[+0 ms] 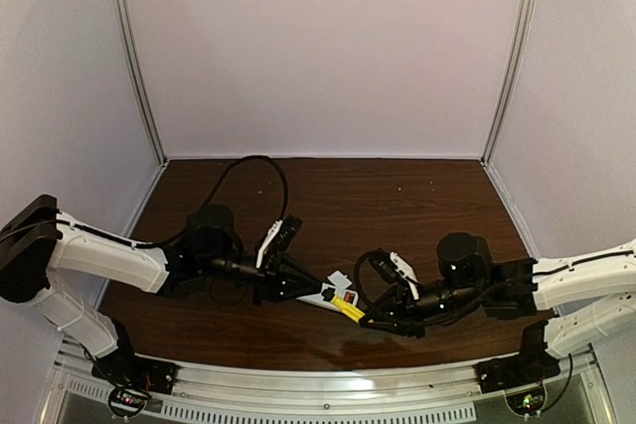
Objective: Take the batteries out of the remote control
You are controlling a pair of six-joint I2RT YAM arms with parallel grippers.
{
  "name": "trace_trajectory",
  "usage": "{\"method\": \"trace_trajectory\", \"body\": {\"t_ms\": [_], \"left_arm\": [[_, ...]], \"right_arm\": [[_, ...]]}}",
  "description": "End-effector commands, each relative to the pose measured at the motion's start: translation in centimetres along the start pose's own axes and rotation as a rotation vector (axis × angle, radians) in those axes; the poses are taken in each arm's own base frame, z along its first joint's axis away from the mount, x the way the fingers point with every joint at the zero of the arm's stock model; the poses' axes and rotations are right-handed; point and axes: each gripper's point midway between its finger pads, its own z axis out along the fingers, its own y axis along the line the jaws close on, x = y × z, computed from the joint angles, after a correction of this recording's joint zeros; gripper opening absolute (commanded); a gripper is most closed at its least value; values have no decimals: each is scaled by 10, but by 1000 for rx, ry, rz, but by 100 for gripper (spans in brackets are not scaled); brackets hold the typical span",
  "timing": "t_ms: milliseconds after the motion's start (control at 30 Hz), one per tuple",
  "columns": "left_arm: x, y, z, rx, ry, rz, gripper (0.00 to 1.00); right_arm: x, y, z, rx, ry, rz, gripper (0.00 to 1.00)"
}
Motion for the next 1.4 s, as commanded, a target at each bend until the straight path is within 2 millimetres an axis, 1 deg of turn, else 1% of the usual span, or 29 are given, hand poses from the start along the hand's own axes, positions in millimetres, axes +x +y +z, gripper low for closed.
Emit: {"method": "trace_trajectory", "body": {"t_ms": [0, 100, 300, 333, 367, 433, 467, 500, 567, 667, 700, 833, 900, 1000, 1200, 1367], "left_arm": [[-6, -1, 8, 5, 2, 36, 6], [-5, -1, 9, 4, 7, 37, 0], [-5, 1, 10, -9, 10, 29, 0], [-6, 2, 10, -14, 8, 27, 0], [-6, 3, 10, -19, 7, 22, 0], [-7, 4, 10, -31, 2, 13, 0], [-9, 5, 10, -35, -2, 9, 0], [-10, 4, 9, -35, -8, 5, 0], [-14, 3, 8, -43, -19, -4, 0], [-22, 1, 2, -64, -47, -10, 0], [-24, -1, -1, -68, -57, -12, 0], [-33, -7, -9, -71, -102, -24, 0], [-37, -10, -12, -75, -121, -36, 0], [-42, -10, -17, -92, -150, -58, 0], [-50, -9, -32, -149, -229, -122, 0], [-57, -17, -42, -133, -282, -130, 0]], "right_arm": [[-13, 5, -3, 3, -34, -20, 0], [-12, 4, -3, 8, -33, -15, 0], [-14, 1, -4, 33, -44, -11, 0], [-16, -1, -5, 47, -50, -8, 5], [-18, -3, -6, 59, -58, -8, 23], [-22, -7, -9, 89, -82, -5, 51], [-24, -8, -11, 99, -100, -6, 63], [-28, -10, -13, 110, -126, -5, 71], [-34, -12, -14, 116, -178, -1, 83], [-41, -9, -12, 86, -233, -6, 91], [-48, -6, -13, 72, -268, -15, 93], [-61, -7, -16, 78, -352, -16, 99], [-67, -8, -18, 81, -384, -23, 99], [-73, -2, -21, 48, -444, -46, 99], [-87, 9, -23, -8, -524, -83, 95], [-98, 18, -17, -49, -557, -109, 92]]}}
